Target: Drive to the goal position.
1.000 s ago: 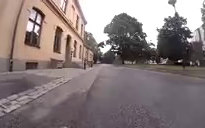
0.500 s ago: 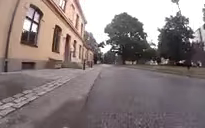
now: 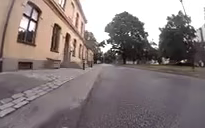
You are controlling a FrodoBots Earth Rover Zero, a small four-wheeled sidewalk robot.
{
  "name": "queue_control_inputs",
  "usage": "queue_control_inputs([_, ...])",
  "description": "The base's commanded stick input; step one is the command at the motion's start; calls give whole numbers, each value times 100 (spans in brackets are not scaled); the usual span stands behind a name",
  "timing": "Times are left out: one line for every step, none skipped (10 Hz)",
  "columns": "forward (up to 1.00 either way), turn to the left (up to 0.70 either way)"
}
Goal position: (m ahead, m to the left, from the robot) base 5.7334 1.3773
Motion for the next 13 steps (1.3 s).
queue_control_inputs([70,0])
queue_control_inputs([70,0])
queue_control_inputs([70,0])
queue_control_inputs([70,0])
queue_control_inputs([70,0])
queue_control_inputs([70,0])
queue_control_inputs([70,0])
queue_control_inputs([70,0])
queue_control_inputs([70,0])
queue_control_inputs([70,0])
queue_control_inputs([70,0])
queue_control_inputs([70,0])
queue_control_inputs([70,0])
